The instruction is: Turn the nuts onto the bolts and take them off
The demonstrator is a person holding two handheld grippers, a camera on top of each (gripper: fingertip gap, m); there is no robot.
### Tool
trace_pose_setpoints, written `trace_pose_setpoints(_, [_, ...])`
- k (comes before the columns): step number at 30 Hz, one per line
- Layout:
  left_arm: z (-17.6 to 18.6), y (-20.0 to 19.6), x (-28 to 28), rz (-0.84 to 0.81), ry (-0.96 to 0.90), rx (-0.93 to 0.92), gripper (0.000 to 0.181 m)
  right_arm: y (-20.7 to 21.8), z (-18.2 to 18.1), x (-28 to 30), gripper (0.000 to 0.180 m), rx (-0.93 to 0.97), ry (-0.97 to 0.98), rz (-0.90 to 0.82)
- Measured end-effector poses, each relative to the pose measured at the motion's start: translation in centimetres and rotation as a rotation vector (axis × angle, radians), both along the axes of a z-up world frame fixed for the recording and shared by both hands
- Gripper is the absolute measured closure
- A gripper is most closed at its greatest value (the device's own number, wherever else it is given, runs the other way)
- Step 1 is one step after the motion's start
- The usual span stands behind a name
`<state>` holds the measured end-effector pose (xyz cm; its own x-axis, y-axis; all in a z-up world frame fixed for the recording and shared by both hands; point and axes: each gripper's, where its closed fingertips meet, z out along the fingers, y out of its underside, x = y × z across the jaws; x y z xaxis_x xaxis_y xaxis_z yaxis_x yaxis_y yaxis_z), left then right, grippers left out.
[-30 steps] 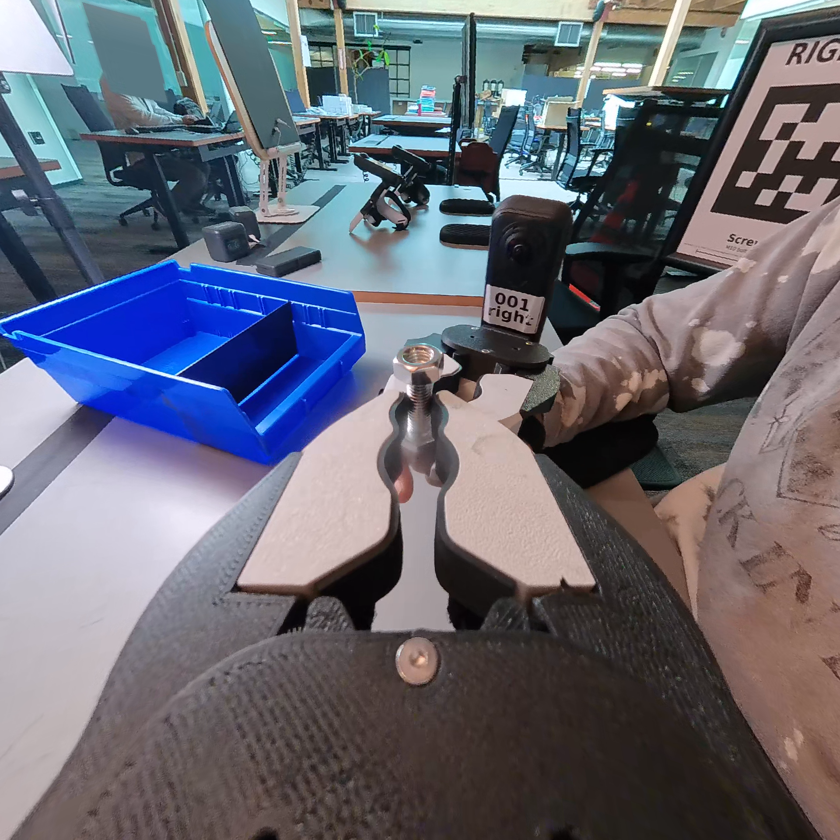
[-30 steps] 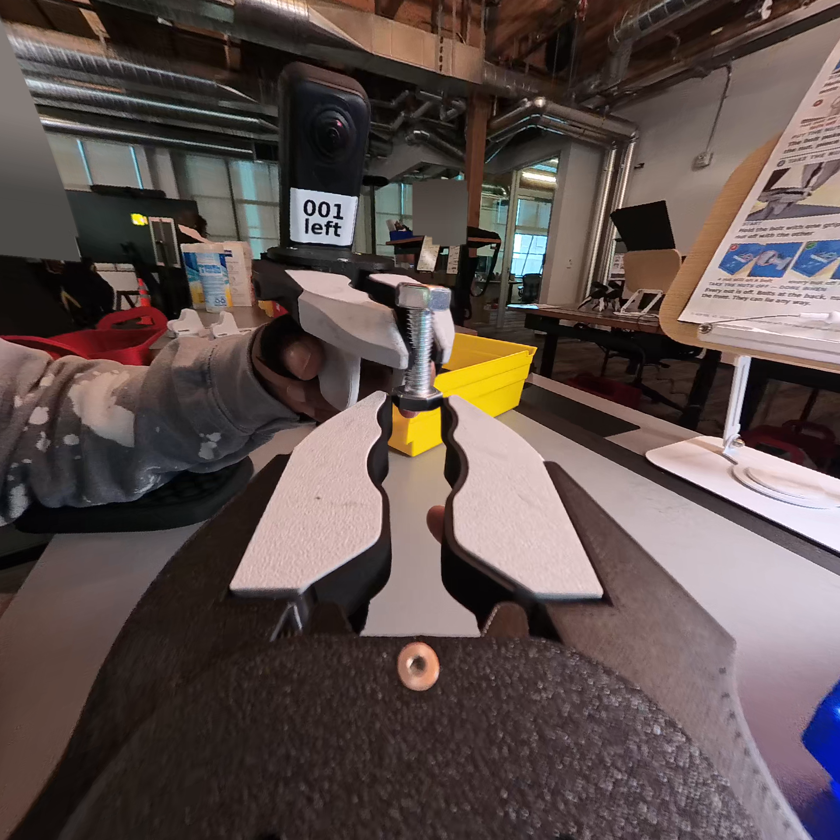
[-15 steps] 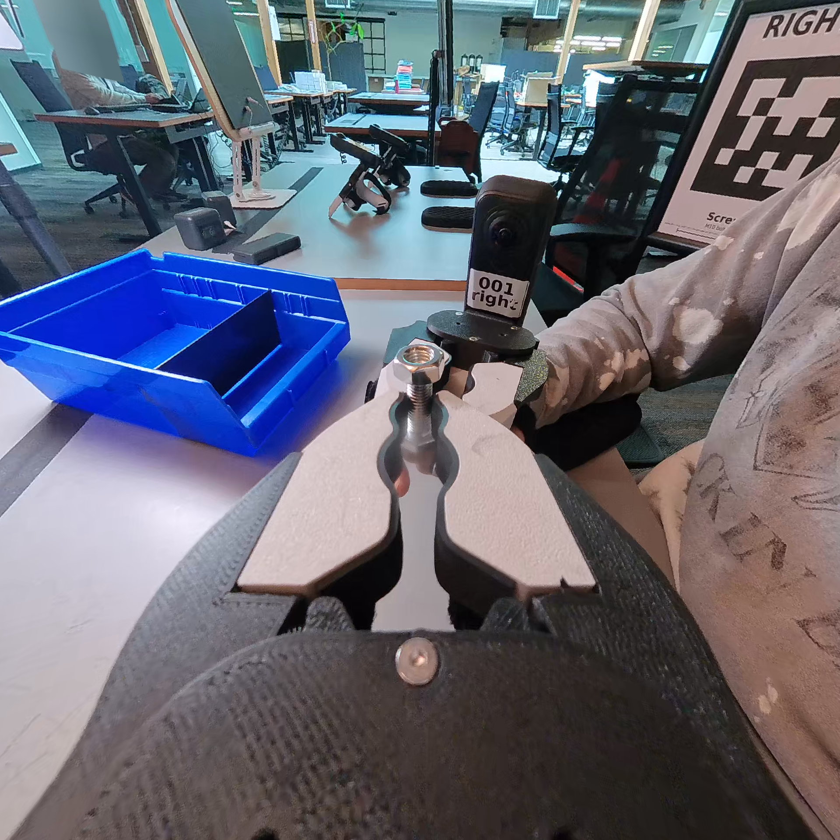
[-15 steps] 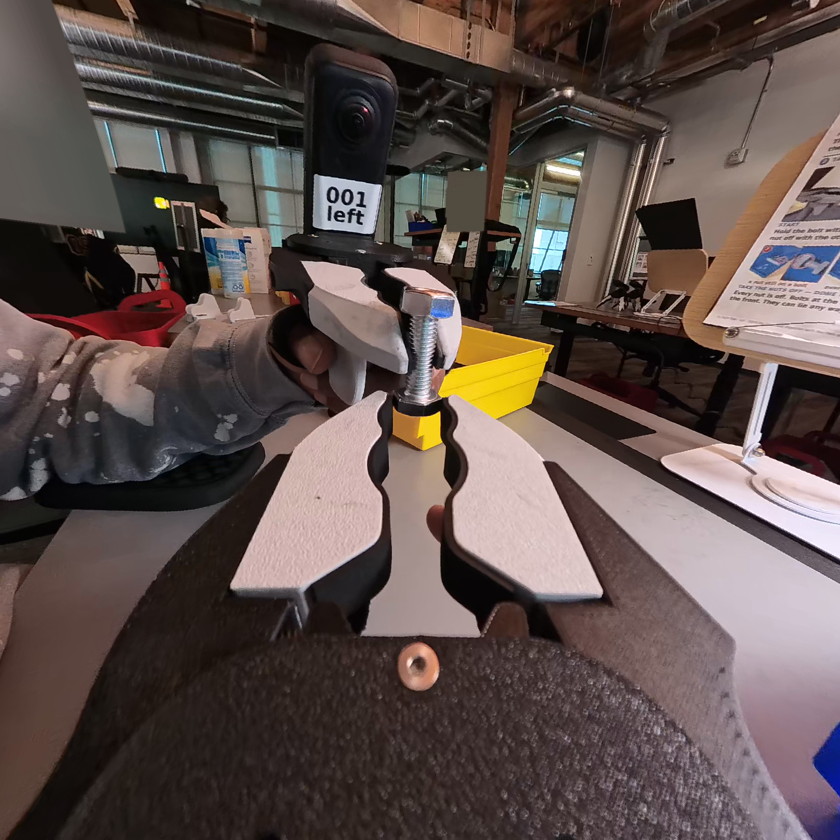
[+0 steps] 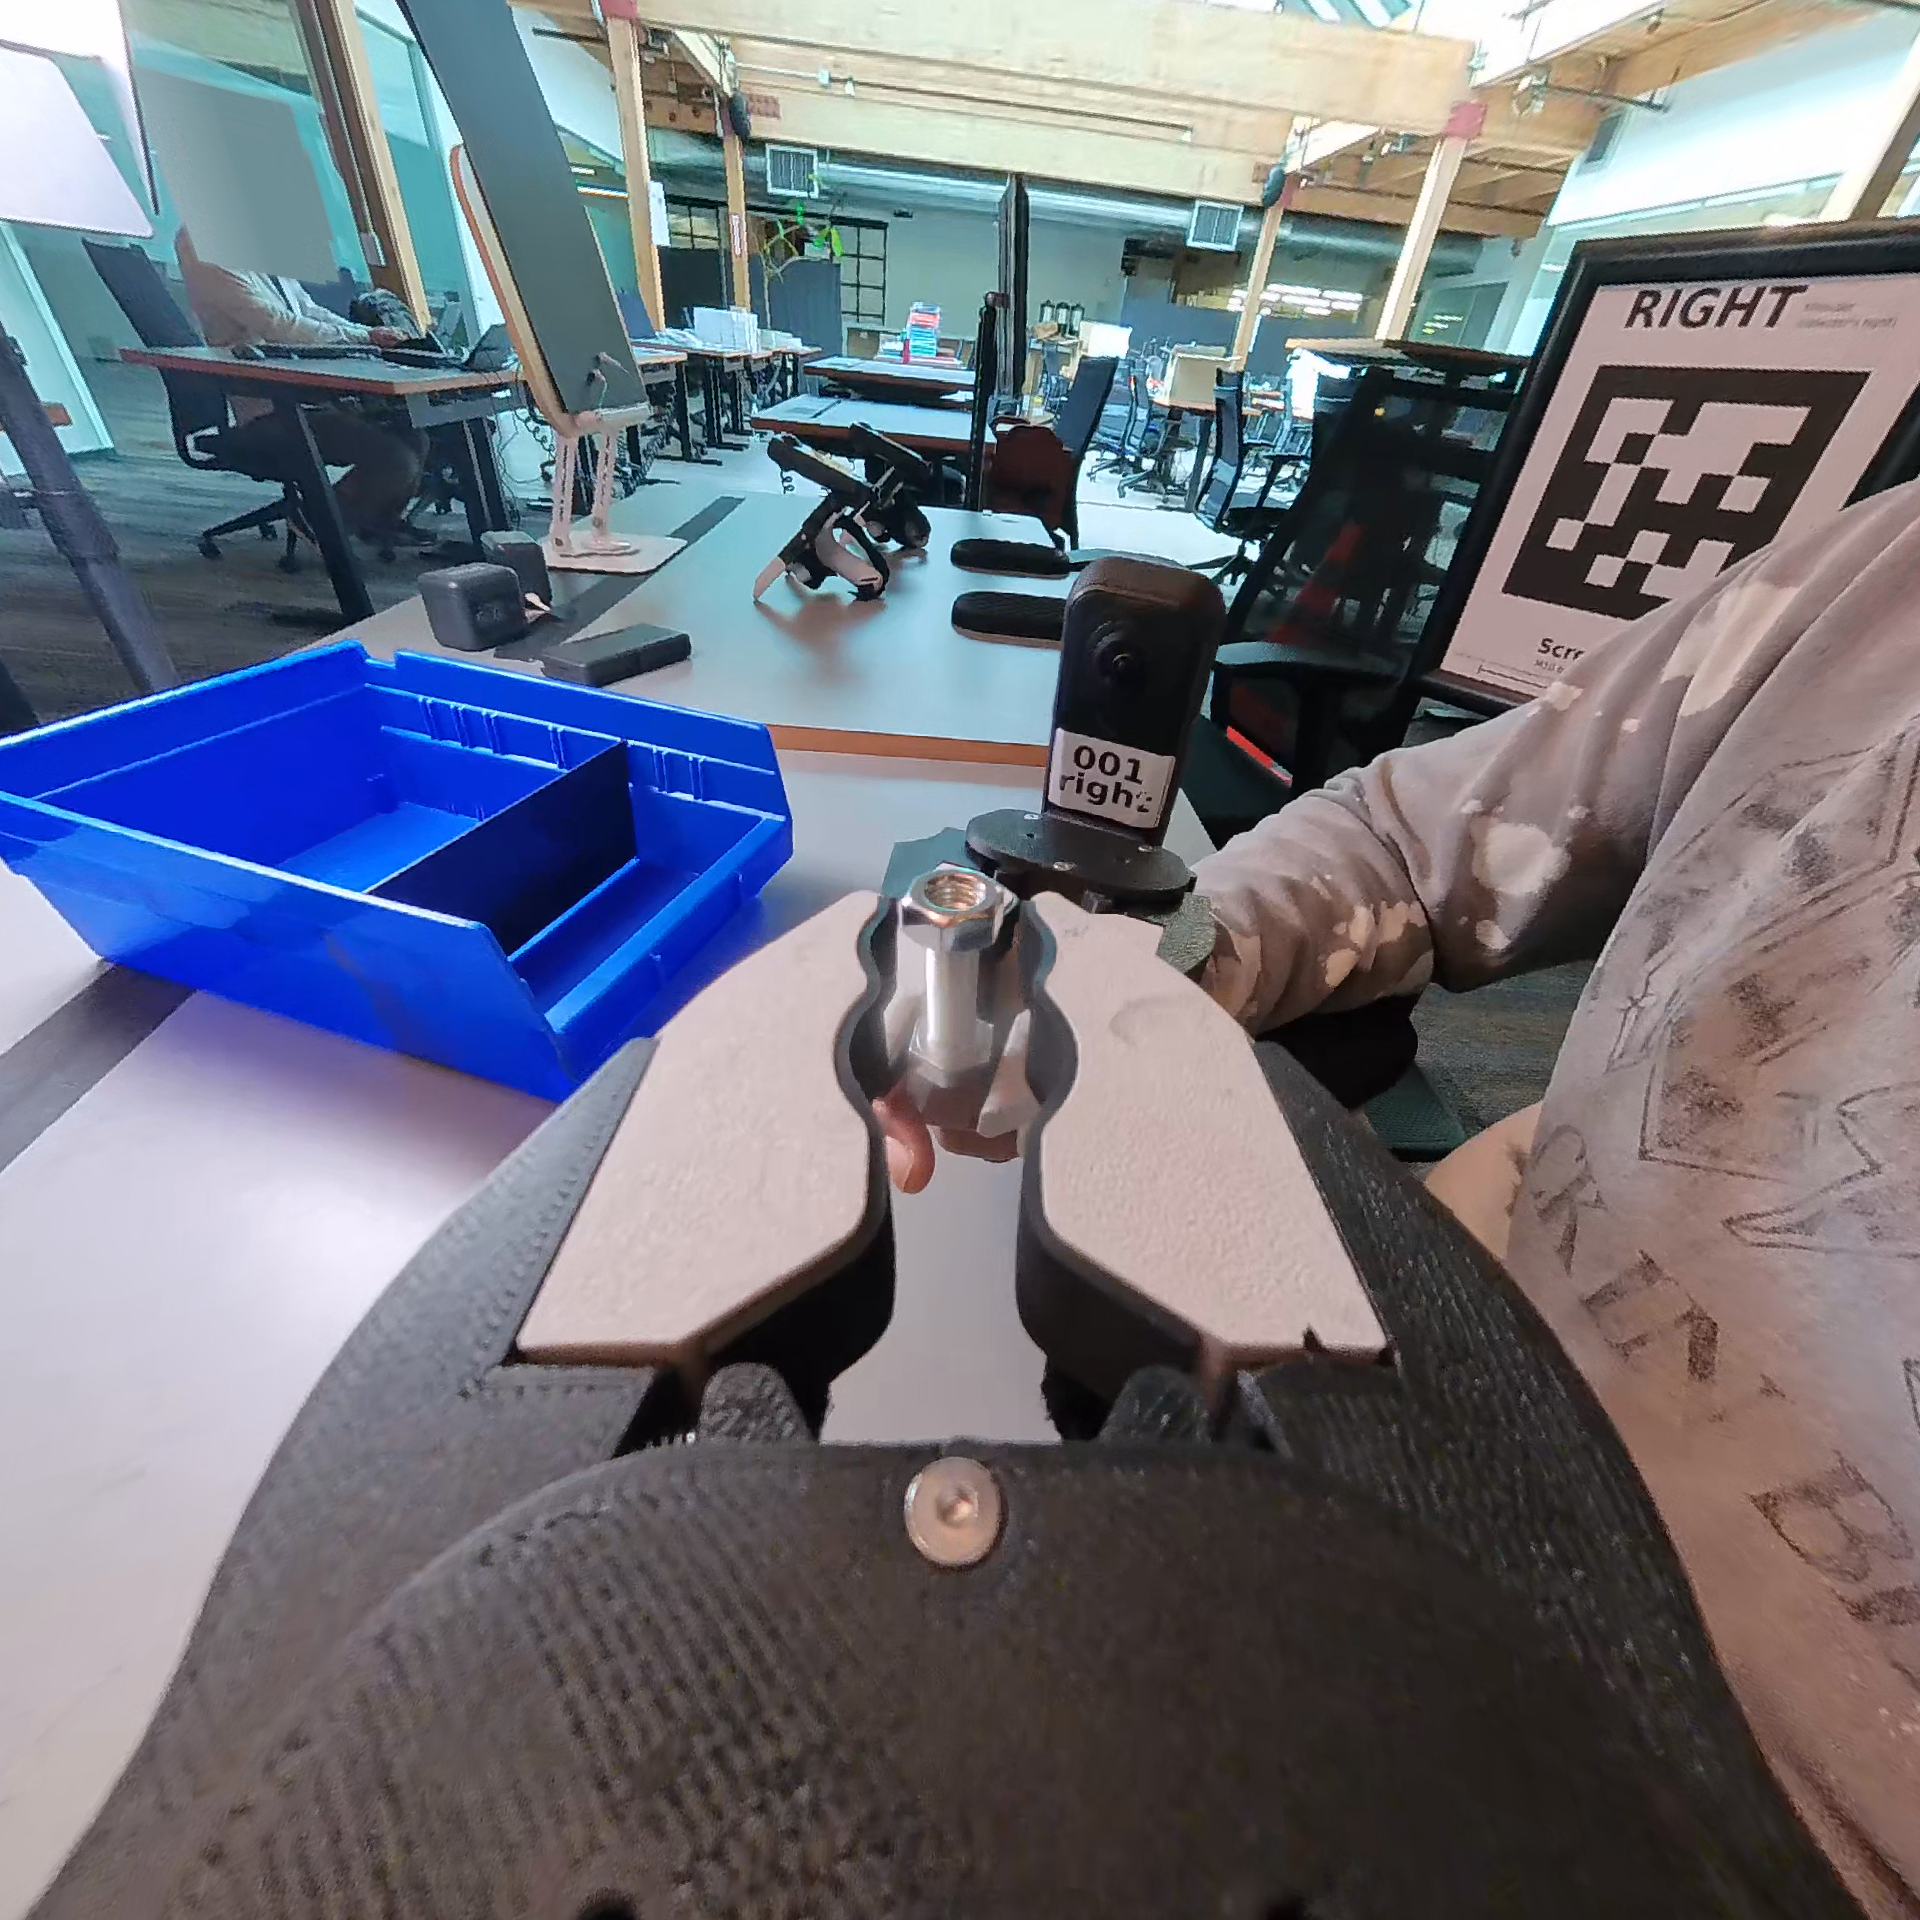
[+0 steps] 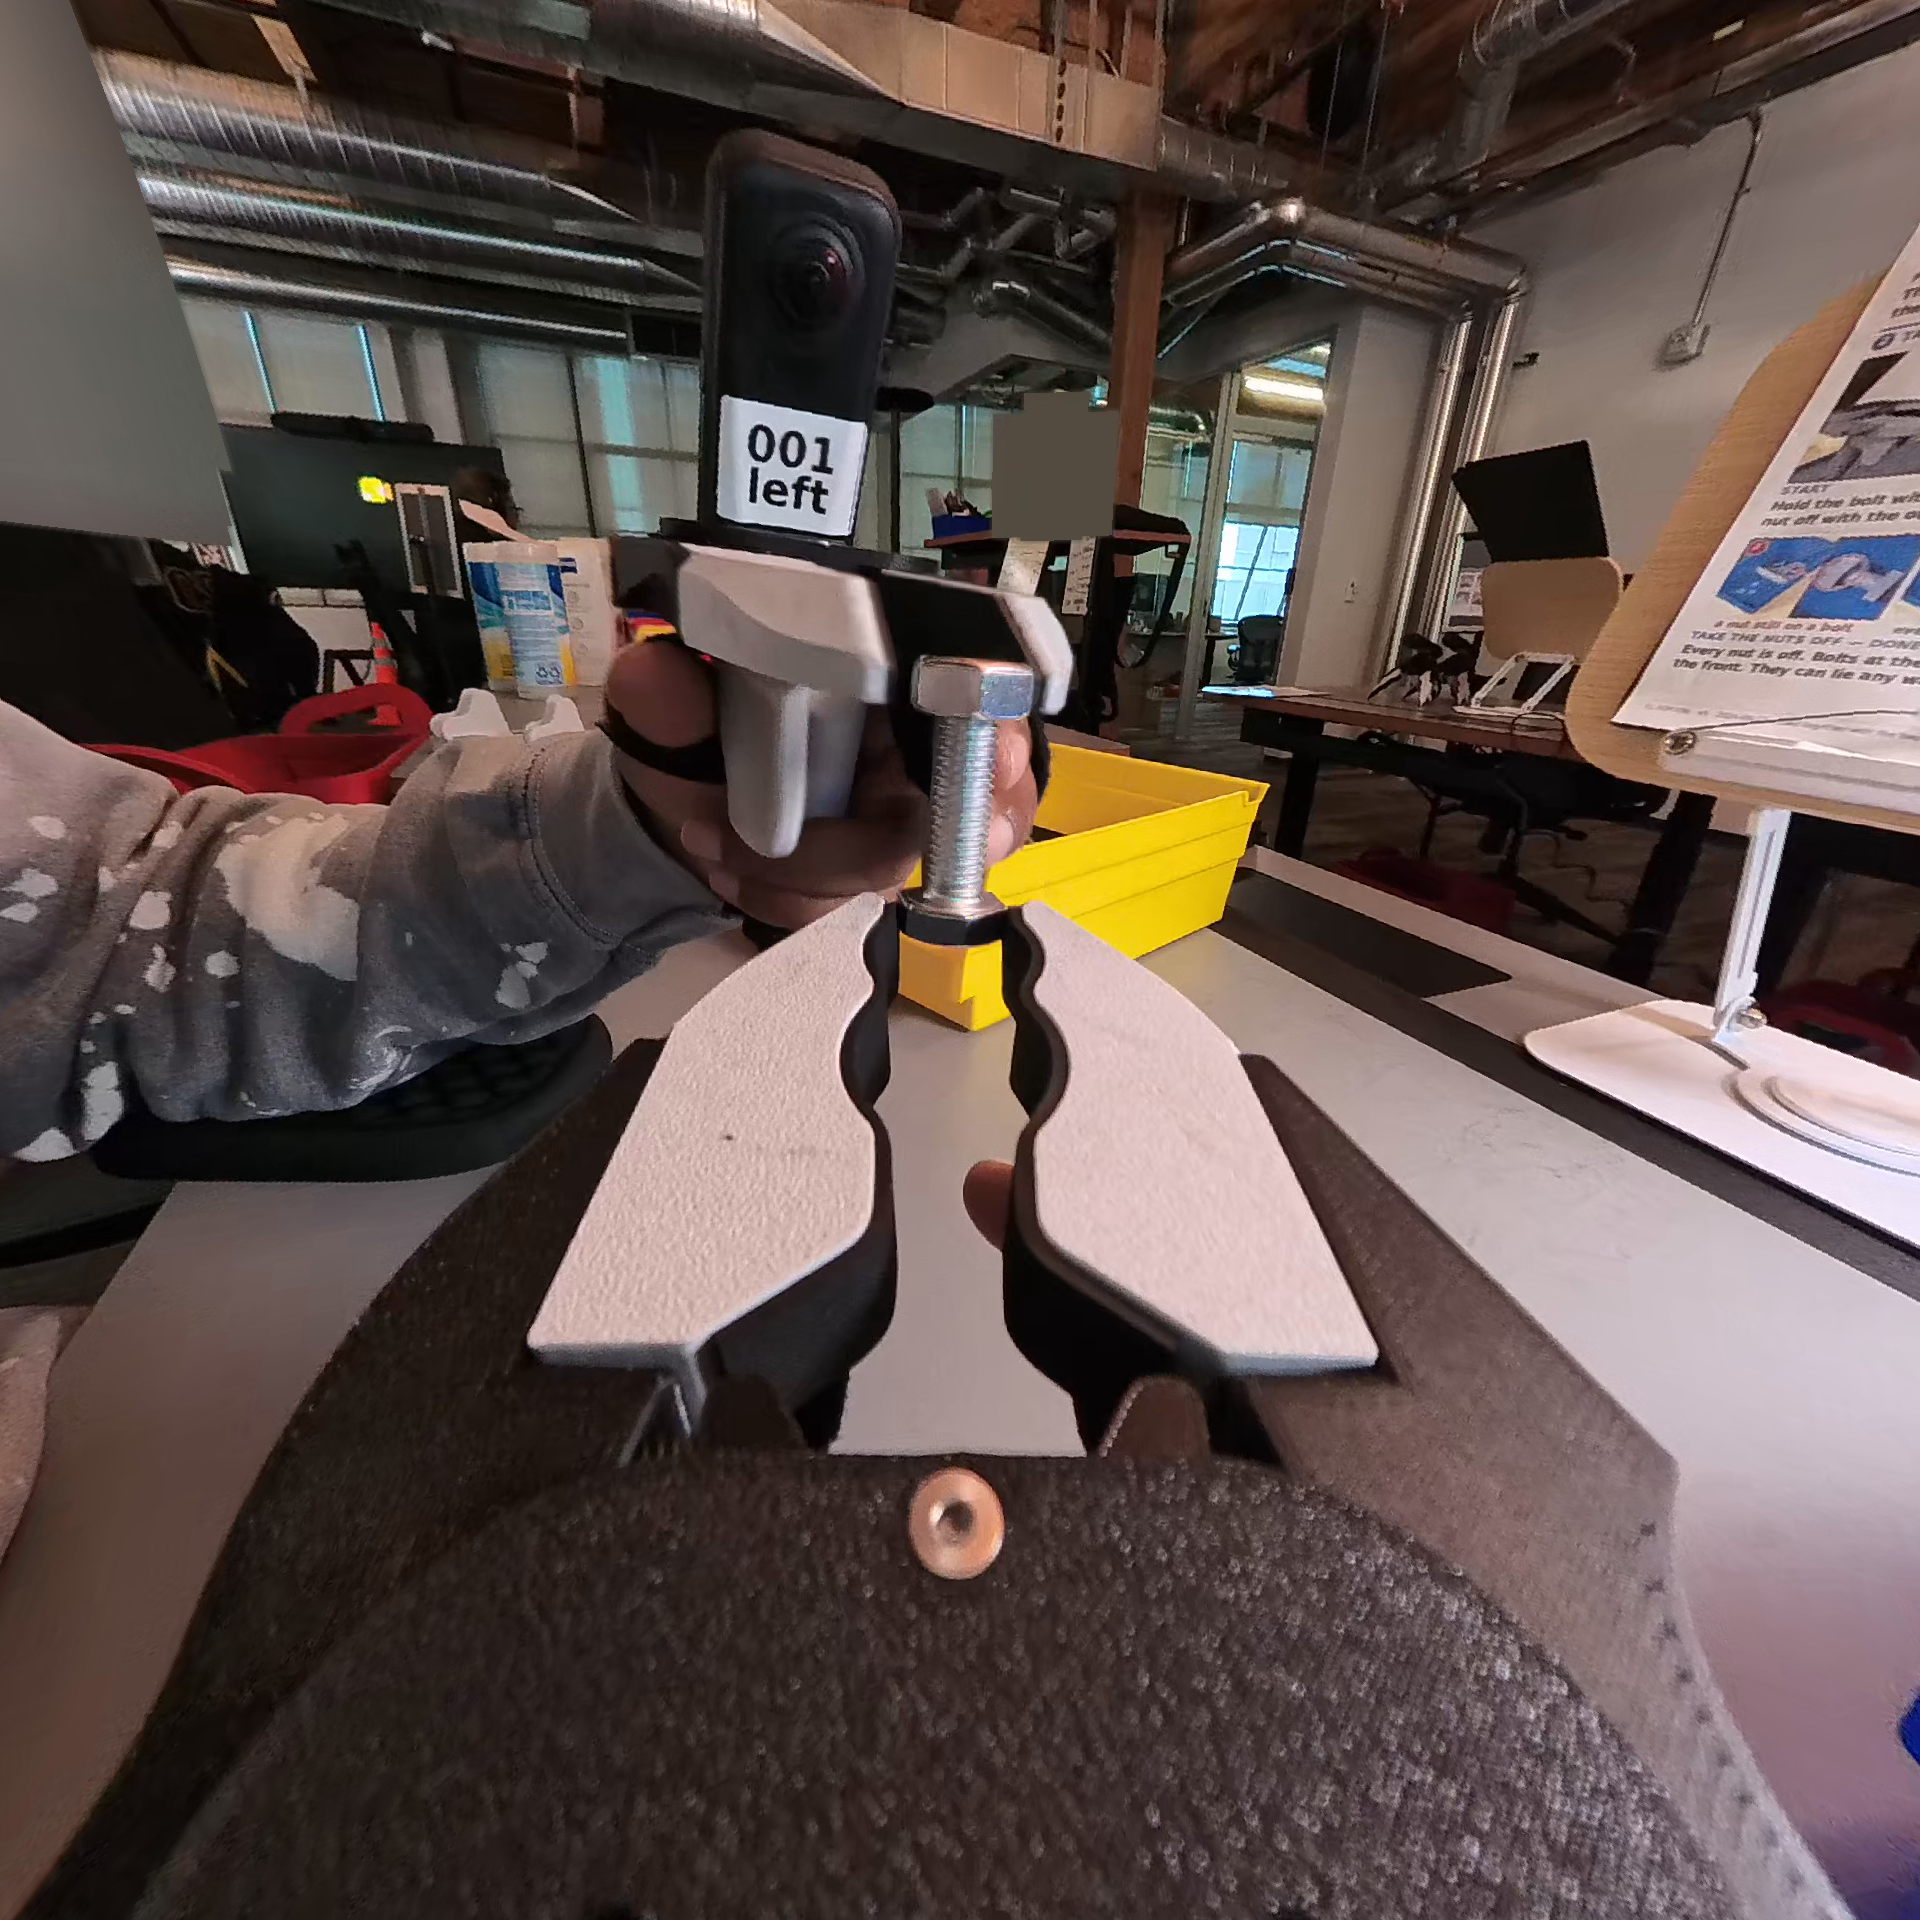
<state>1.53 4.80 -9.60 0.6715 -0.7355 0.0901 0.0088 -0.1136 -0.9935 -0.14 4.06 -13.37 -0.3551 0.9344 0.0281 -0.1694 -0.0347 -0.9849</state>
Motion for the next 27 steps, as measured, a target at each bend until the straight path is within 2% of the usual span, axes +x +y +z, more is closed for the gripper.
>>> trace_pose_setpoints(13, [0.7,-0.7,-0.7,-0.071,-0.116,0.003,0.162,-0.7,1.8,1.3,0.162,-0.049,0.094,0.089])
trace_pose_setpoints(27, [0.3,-0.5,0.6,-0.014,0.033,0.044,0.162,-0.8,0.1,0.3,0.162,-0.010,-0.009,0.046])
